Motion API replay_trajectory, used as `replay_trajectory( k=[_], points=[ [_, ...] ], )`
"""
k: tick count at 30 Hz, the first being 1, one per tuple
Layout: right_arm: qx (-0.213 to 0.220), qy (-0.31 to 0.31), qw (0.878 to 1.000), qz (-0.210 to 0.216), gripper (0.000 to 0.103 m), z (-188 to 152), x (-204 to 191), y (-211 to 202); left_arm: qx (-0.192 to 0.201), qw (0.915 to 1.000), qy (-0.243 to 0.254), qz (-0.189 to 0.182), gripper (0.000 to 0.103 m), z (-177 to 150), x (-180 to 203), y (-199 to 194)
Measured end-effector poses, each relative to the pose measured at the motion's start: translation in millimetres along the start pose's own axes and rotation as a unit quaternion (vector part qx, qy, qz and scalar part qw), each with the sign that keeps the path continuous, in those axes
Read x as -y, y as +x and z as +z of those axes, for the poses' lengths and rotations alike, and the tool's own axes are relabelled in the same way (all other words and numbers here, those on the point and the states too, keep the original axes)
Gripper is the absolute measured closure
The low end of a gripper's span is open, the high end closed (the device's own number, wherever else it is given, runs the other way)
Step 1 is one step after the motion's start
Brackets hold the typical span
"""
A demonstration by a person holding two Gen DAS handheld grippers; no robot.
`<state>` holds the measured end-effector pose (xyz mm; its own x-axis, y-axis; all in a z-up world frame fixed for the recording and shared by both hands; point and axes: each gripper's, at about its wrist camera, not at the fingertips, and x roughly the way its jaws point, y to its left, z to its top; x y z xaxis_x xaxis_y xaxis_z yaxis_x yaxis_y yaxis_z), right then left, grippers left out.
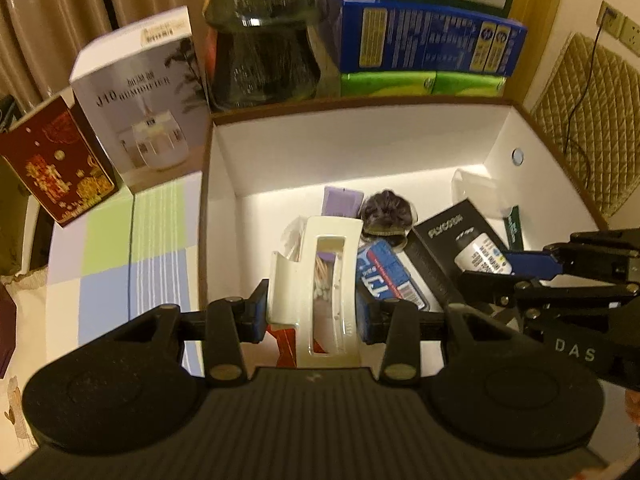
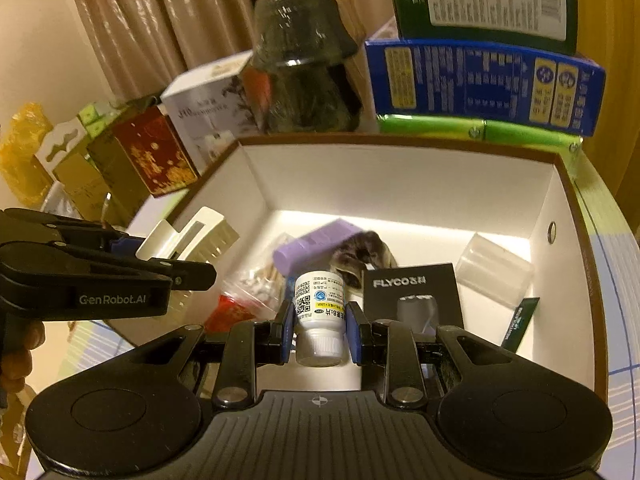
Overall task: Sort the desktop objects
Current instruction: 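Carry the claw clip into the box with the left tool while the right tool carries the pill bottle in, then lower and release the claw clip with the left tool while the right tool releases the pill bottle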
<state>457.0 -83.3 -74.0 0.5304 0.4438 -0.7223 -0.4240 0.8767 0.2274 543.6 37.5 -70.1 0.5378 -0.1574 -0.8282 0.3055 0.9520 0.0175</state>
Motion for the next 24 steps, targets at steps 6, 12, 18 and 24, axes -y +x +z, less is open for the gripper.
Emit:
replay_trajectory(
  k=[6, 12, 18, 24],
  points=[
    [-0.015, 0.003, 1.0, -0.005, 0.079, -2.2, 6.9, 10.0, -0.016, 0.9998, 0.007, -0.002, 0.067, -3.1, 3.1, 14.8],
    [-0.021, 0.003, 1.0, -0.002, 0.079, -1.7, 10.2, 13.3, -0.03, 0.9995, 0.009, -0.001, 0.067, -4.1, 2.5, 25.2],
    [-0.028, 0.005, 1.0, 0.003, 0.079, -0.5, 13.0, 15.8, -0.038, 0.9992, 0.016, 0.0, 0.067, -3.2, 4.0, 30.9],
    [-0.046, -0.002, 0.999, 0.023, 0.079, 0.0, 14.1, 18.1, -0.038, 0.9991, 0.017, -0.008, 0.062, 0.7, 3.5, 30.1]
  ],
)
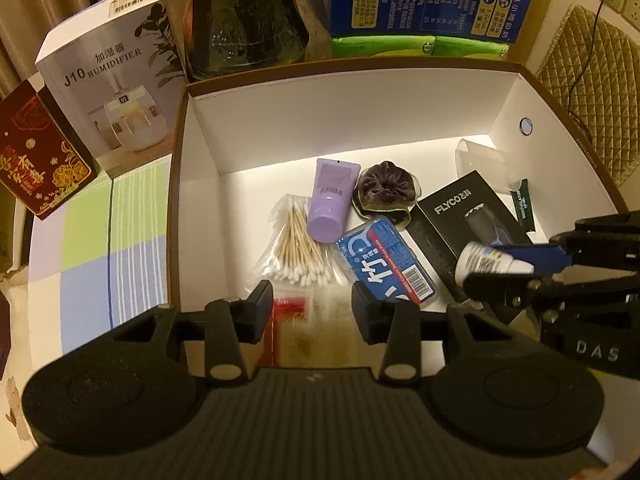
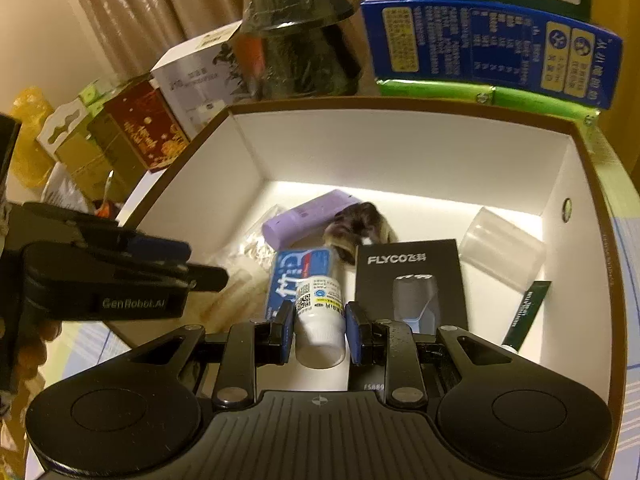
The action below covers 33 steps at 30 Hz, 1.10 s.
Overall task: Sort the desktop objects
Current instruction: 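Lower and release the claw clip with the left tool while the right tool releases the pill bottle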
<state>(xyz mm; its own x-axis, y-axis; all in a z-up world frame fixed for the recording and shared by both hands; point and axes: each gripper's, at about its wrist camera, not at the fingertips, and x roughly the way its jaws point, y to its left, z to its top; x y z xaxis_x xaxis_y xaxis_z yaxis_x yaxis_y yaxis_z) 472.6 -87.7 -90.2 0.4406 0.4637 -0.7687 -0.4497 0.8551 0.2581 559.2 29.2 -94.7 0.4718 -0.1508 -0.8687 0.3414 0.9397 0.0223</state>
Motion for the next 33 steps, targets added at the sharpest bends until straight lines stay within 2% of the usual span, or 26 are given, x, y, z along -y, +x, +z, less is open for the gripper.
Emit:
replay_trajectory(
  k=[6, 13, 15, 17, 19, 21, 23, 26, 28, 33],
  points=[
    [-0.028, -0.019, 0.999, 0.01, 0.079, -0.4, 0.6, 6.1, 0.0, 1.0, 0.002, 0.0, 0.055, 1.6, 0.4, -2.5],
    [-0.028, -0.021, 0.999, 0.013, 0.078, 1.2, 0.1, 9.5, 0.008, 1.0, -0.003, -0.001, 0.045, 1.2, 0.0, -9.3],
    [-0.024, -0.019, 0.999, 0.013, 0.07, 1.4, 0.8, 7.4, 0.014, 0.9999, -0.005, -0.001, 0.04, 1.4, -1.0, -14.3],
    [-0.014, -0.013, 1.0, 0.007, 0.048, 1.4, 1.6, 1.8, 0.021, 0.9998, -0.005, 0.0, 0.036, 1.5, -1.5, -20.4],
    [0.0, -0.012, 1.0, 0.002, 0.042, 0.6, 2.3, -6.6, 0.029, 0.9995, -0.008, 0.001, 0.027, 0.9, -2.5, -27.3],
    [0.01, -0.01, 1.0, 0.002, 0.033, -0.3, 3.1, -15.8, 0.039, 0.9992, -0.01, 0.004, 0.025, -1.2, -2.7, -35.7],
    [0.021, -0.005, 1.0, -0.003, 0.019, -2.5, 4.0, -26.7, 0.045, 0.9989, -0.014, 0.006, 0.02, -3.9, -2.8, -44.1],
    [0.043, -0.005, 0.999, -0.015, 0.007, -8.0, 2.7, -45.4, 0.055, 0.9982, -0.02, 0.009, 0.015, -9.3, -1.4, -57.1],
    [0.054, -0.009, 0.998, -0.027, 0.002, -13.1, -0.7, -57.8, 0.063, 0.9976, -0.023, 0.017, 0.011, -15.1, 0.8, -66.6],
    [0.071, -0.011, 0.996, -0.045, 0.002, -32.6, -6.9, -85.4, 0.082, 0.9955, -0.038, 0.031, 0.007, -33.9, 5.7, -93.5]
  ],
)
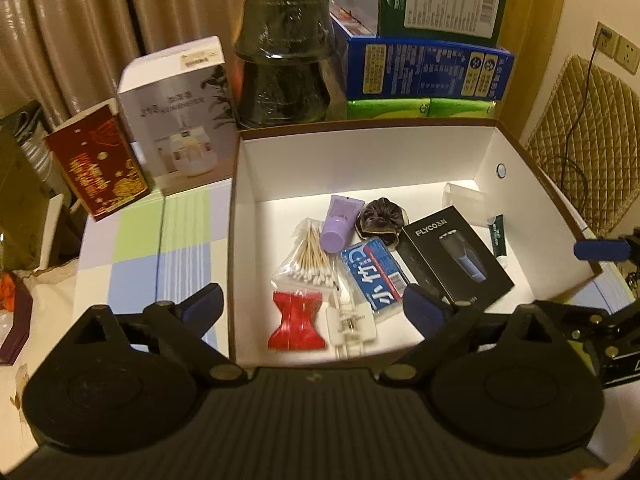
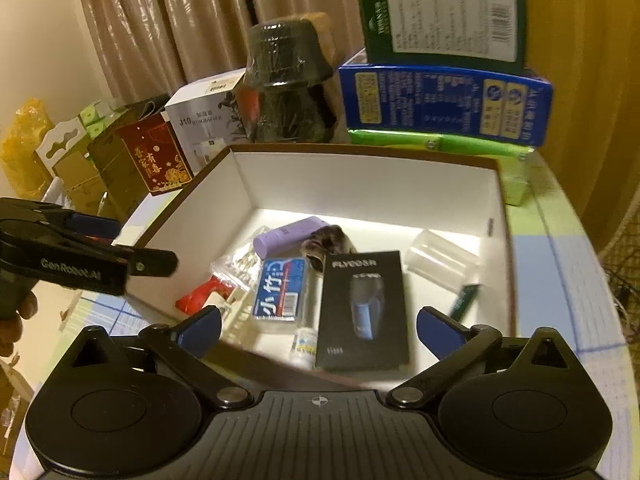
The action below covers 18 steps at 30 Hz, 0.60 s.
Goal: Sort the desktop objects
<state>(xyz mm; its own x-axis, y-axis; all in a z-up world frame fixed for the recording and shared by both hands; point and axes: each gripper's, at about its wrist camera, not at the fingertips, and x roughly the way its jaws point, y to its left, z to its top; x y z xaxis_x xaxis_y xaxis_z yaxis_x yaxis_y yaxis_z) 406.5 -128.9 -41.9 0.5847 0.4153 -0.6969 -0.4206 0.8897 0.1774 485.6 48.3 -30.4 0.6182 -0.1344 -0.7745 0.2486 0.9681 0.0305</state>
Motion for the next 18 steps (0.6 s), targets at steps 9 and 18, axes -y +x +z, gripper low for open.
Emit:
replay_trajectory(
  k=[9, 18],
  points=[
    [0.006, 0.022, 1.0, -0.009, 0.002, -35.9, -2.6, -43.9, 0.017, 0.9997, -0.003, 0.015, 0.003, -34.9, 17.5, -49.6],
    [0.019, 0.015, 1.0, -0.012, 0.002, -60.9, -10.6, -88.6, 0.038, 0.9989, 0.0, 0.026, 0.001, -73.7, 39.6, -94.5]
  ],
)
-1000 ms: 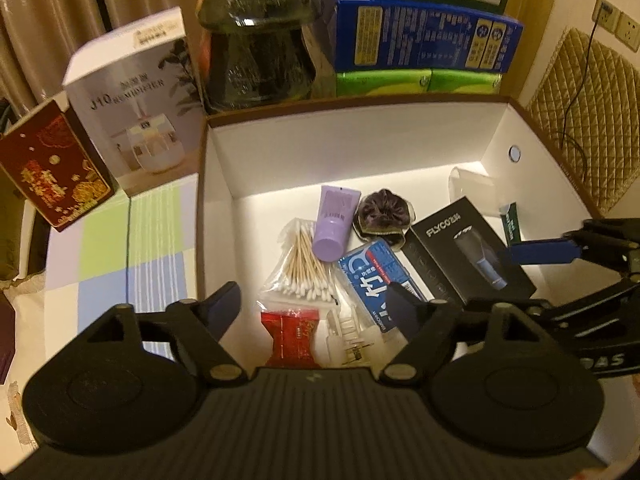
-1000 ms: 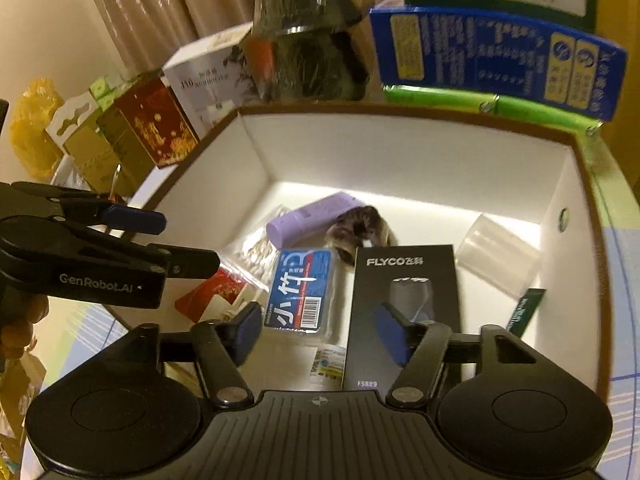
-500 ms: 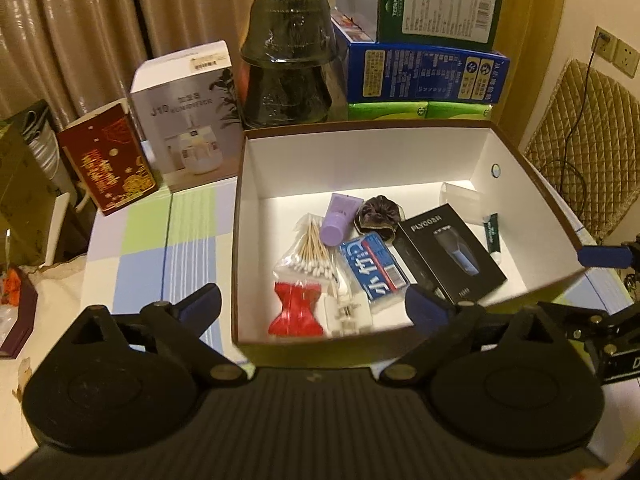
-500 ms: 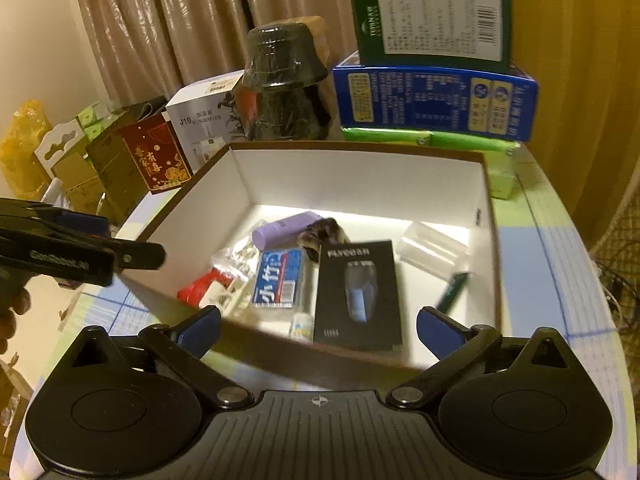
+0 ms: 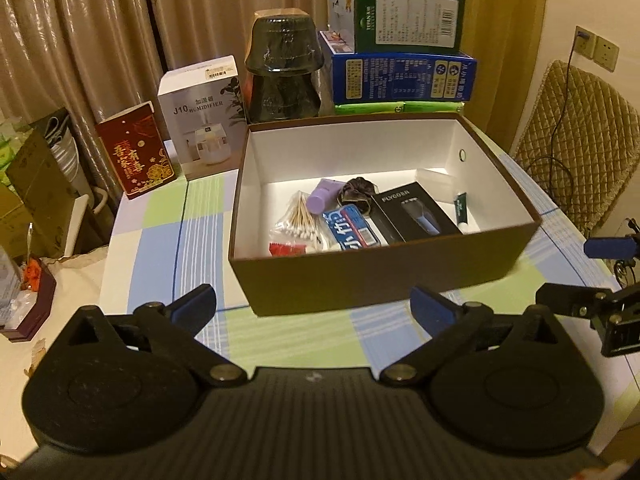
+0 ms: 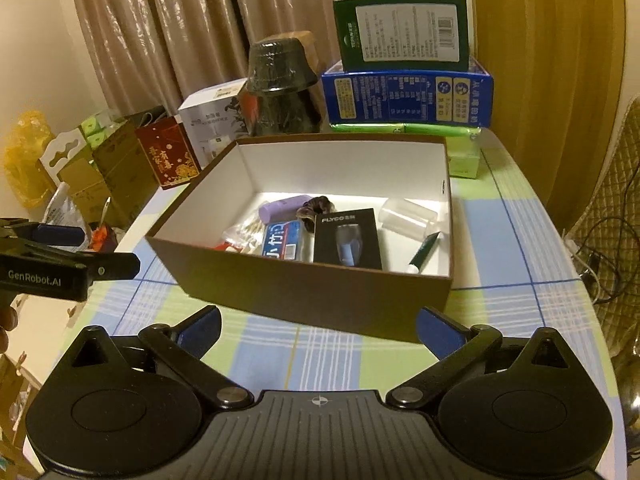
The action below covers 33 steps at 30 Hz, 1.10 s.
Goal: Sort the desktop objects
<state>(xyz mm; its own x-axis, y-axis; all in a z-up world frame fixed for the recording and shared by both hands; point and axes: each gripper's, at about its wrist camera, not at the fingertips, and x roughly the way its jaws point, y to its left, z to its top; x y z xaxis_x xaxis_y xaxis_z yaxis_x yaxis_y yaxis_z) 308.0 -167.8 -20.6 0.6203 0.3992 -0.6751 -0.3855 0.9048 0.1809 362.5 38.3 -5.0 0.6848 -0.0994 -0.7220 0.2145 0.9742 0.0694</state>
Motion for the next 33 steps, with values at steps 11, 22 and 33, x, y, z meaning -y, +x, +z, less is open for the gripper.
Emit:
replay_trajectory(
  k=[11, 22, 33],
  points=[
    [0.002, -0.031, 0.999, 0.01, 0.002, -36.4, -15.4, -47.0, 0.0, 0.9999, -0.001, 0.016, 0.001, -49.3, 25.0, -54.1],
    [0.0, -0.045, 0.999, 0.021, 0.002, -68.9, -25.2, -83.3, 0.0, 0.9993, -0.027, 0.025, 0.001, -78.2, 42.2, -99.9],
    [-0.006, -0.058, 0.998, 0.025, 0.002, -99.4, -32.5, -113.4, 0.0, 0.9989, -0.032, 0.034, 0.001, -104.4, 63.4, -133.2]
  ],
)
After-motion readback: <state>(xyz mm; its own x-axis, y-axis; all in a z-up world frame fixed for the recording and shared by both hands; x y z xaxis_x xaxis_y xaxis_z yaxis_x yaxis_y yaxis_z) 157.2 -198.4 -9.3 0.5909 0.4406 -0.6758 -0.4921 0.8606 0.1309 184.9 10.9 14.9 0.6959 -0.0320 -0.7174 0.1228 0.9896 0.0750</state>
